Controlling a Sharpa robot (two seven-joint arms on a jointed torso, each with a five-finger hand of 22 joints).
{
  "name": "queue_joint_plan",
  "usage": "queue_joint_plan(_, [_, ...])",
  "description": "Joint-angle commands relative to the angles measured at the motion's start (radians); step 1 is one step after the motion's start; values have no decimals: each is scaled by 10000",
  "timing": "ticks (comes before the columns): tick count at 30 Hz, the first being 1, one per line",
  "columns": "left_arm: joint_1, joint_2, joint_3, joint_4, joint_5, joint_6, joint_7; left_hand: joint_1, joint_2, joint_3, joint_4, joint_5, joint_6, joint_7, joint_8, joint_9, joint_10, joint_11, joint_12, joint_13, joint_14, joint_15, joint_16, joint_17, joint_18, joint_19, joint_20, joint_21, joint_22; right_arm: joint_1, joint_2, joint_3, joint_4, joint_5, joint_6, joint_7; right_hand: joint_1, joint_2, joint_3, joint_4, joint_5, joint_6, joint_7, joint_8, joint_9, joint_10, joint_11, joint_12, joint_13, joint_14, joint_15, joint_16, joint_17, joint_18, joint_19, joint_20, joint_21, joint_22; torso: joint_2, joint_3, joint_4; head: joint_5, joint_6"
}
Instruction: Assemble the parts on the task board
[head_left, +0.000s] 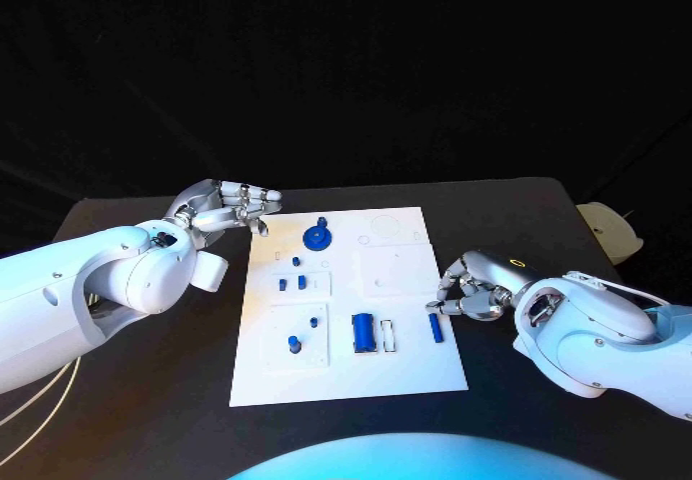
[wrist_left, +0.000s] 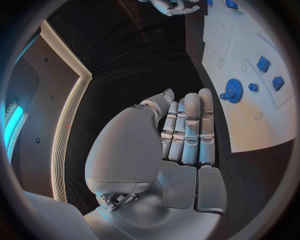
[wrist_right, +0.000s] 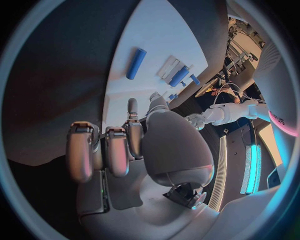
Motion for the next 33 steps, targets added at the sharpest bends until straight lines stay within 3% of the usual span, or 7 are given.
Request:
queue_joint_plan(1, [2,9,5,50,-63,146,87,29,60,-50,6,-1,-88,-5,37,9,-84,-14,27,10,-77,17,61,-14,131,-42,33,-69,-17,-152,-56,-22,-14,-585,556,-114,103,-15,-76,4,-35,3,23,-64,-12,-21,55,-37,-482,781,84,-22,1379,-68,425,64,28,2230,-11,-8,-18,-167,-3])
queue_joint_plan(9, [-3,-10,5,55,-77,148,68,30,58,-54,6,-2,-92,-3,44,9,-92,-12,38,12,-83,18,65,-15,131,-43,34,-71,-17,-374,-42,-39,-38,-1053,768,-265,79,-46,-151,50,-59,148,-6,-42,6,-10,37,-31,-476,784,76,-16,1395,-72,435,74,52,2237,-5,-1,-14,-243,0])
queue_joint_plan(17, [-5,-27,5,63,-80,158,60,30,58,-54,6,-2,-92,-3,44,9,-92,-12,38,12,-83,18,65,-15,131,-43,34,-71,-17,-652,164,-43,-148,-1367,756,-319,60,-52,-181,76,-75,191,-17,-37,14,-6,29,-32,-477,783,71,-19,1390,-71,435,74,51,2237,5,6,-17,-216,-33])
queue_joint_plan(33, [-5,-48,5,78,-80,170,46,30,58,-54,6,-2,-92,-3,44,9,-92,-12,38,12,-83,18,65,-15,131,-43,34,-71,-17,-789,481,-43,-392,-1819,1012,-382,455,133,-65,-21,72,348,-126,-42,56,31,-65,2,-450,789,-1,-11,1416,-76,451,31,81,2247,-7,-7,-20,-176,-72])
